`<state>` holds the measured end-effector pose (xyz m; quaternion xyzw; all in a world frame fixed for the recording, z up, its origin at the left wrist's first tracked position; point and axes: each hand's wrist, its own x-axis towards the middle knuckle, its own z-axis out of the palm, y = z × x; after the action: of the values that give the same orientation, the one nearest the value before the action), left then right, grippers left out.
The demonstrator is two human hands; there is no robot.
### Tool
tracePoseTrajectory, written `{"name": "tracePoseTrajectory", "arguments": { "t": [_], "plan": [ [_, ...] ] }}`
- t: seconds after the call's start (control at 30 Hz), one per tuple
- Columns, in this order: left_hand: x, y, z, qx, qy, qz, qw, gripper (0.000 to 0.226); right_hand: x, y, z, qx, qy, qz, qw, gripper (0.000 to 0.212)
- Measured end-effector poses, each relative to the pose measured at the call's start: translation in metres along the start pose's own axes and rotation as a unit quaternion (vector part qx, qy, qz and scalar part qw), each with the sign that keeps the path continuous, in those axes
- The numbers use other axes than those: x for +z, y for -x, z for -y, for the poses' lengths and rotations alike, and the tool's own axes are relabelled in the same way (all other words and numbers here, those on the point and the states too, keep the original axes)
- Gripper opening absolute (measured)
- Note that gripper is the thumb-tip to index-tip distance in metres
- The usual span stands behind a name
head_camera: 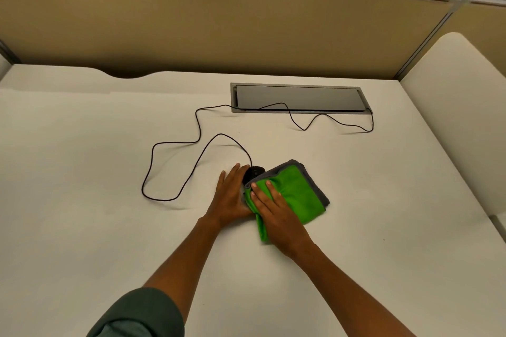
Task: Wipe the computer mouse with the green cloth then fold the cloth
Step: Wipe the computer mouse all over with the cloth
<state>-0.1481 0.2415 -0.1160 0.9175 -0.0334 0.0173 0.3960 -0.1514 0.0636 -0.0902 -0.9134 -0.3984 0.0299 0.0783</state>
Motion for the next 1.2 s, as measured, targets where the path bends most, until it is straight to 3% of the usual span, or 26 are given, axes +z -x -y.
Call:
{"name": "tracePoseTrajectory", "arguments": {
  "t": [0.37, 0.63, 1.2],
  "plan": [
    [0.0, 0.002, 0.0, -0.005, 0.017, -0.008, 1.0, 0.113, 0.001, 0.022, -0.014, -0.035, 0.053, -0.04, 0.997, 0.048],
    [0.002, 0.001, -0.001, -0.007, 0.01, -0.023, 1.0, 0.109, -0.001, 0.032, -0.02, -0.005, 0.06, -0.037, 0.997, 0.048],
    [0.003, 0.0, 0.003, -0.015, 0.019, -0.007, 1.0, 0.118, -0.003, -0.009, -0.042, 0.076, -0.05, 0.011, 0.996, 0.063]
  ]
}}
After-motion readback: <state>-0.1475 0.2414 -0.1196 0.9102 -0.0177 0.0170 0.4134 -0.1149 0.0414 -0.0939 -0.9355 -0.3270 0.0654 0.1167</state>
